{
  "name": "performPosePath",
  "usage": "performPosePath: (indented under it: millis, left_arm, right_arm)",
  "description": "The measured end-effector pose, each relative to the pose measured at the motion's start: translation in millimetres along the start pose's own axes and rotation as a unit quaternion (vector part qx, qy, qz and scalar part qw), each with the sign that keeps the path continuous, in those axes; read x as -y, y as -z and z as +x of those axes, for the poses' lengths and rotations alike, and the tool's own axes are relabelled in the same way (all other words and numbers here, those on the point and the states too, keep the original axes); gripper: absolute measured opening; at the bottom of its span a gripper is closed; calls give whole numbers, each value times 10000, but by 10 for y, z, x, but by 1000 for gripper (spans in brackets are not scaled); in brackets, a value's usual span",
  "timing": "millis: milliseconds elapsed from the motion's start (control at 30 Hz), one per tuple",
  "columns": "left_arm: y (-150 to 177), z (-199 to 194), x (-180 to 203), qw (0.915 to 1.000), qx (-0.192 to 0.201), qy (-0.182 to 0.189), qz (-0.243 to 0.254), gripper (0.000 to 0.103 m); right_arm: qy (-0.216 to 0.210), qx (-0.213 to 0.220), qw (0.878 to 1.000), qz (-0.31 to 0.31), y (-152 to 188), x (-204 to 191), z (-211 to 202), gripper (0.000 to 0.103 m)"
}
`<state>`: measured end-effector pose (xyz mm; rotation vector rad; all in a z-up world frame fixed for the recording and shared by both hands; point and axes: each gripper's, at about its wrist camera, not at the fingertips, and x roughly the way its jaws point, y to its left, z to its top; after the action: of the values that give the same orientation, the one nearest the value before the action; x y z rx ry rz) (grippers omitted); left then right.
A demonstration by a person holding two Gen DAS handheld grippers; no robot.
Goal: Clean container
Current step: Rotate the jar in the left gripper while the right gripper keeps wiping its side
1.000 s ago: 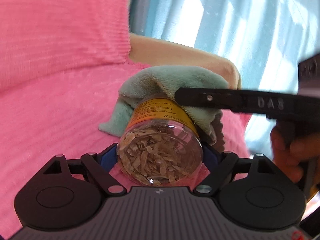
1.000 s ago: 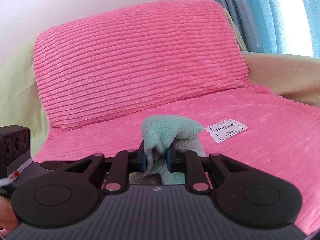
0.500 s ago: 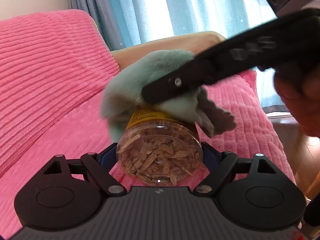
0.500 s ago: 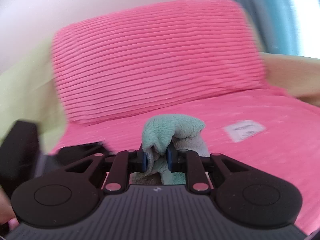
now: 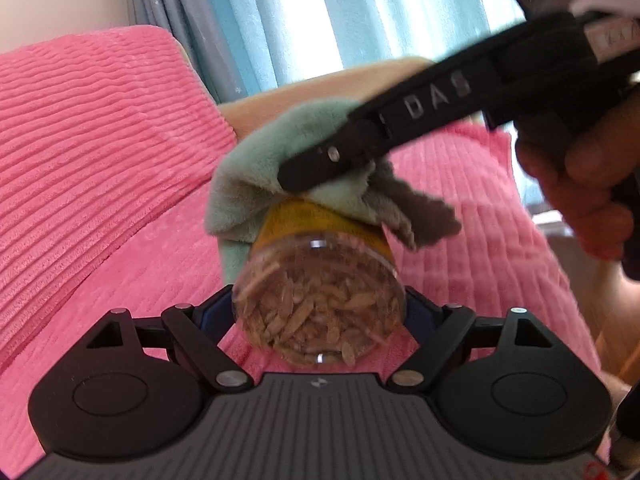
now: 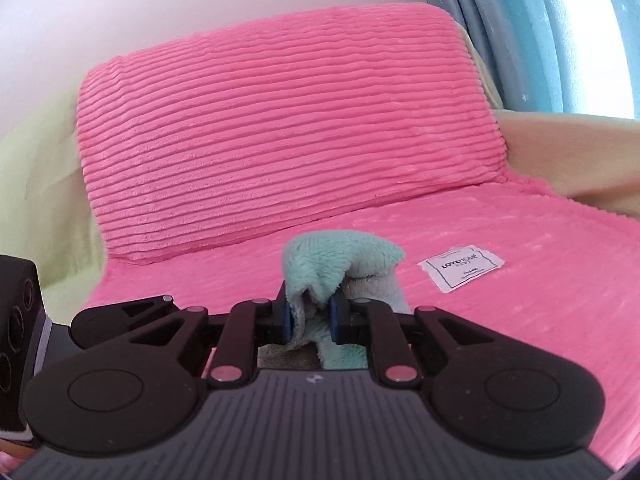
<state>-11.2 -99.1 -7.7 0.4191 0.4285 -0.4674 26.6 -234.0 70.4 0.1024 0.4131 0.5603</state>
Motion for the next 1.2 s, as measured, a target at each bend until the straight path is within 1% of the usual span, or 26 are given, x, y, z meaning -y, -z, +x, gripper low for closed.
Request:
performPosePath:
  millis: [67,167,267,333,400,433,500,600,633,700,767,833,900,933,1000,1200]
  left_arm:
    - [5,8,-18,9999,-44,46,-79,85]
    - [-5,-15,-102,9987,10,221,-455,85]
    - [-9,-26,-197,9954,28,385,-881,85]
    - [2,-39,-290,9898,90,552,-1311,85]
    - [30,-53,-386,9811,187,716,-1790,86]
    - [41,-55,-418,9776,218,765,-1951,86]
    - [57,-58,-466,9719,247,827,-2192,86]
    - [99,-56,-554,9609,308,962,-2577,85]
    - [105,-55,-557,9597,316,980,-2615,85]
    - [97,-69,-525,9635,338,935,-2487,85]
    - [61,-81,-464,9708,359,834,-2219,85]
    - [8,-94,-365,9813,367,680,-1763,85]
    - [-45,-107,-195,9929,346,439,-1053,85]
    - [-59,-110,-136,9953,342,359,-827,85]
    - [-67,-110,-85,9966,344,304,-680,85]
    - [-62,-105,-108,9954,363,368,-809,85]
  right_arm:
    - [9,4,10000,7,2,7,-5,13]
    - [10,3,10000,7,6,14,-15,13]
    - [11,3,10000,8,9,22,-25,13]
    - [12,3,10000,8,12,27,-32,13]
    - [13,3,10000,9,14,32,-39,13]
    - [13,3,10000,9,15,35,-42,13]
    - [14,3,10000,9,17,40,-49,13]
    - [15,2,10000,10,21,47,-59,13]
    - [16,2,10000,10,22,50,-62,13]
    - [16,2,10000,10,24,55,-69,13]
    - [17,2,10000,11,27,60,-76,13]
    - [18,2,10000,11,29,65,-83,13]
    - [19,2,10000,11,31,70,-89,15]
    - [19,2,10000,11,32,73,-93,15]
    - [20,2,10000,12,35,78,-99,15]
    - [22,1,10000,13,42,93,-120,16]
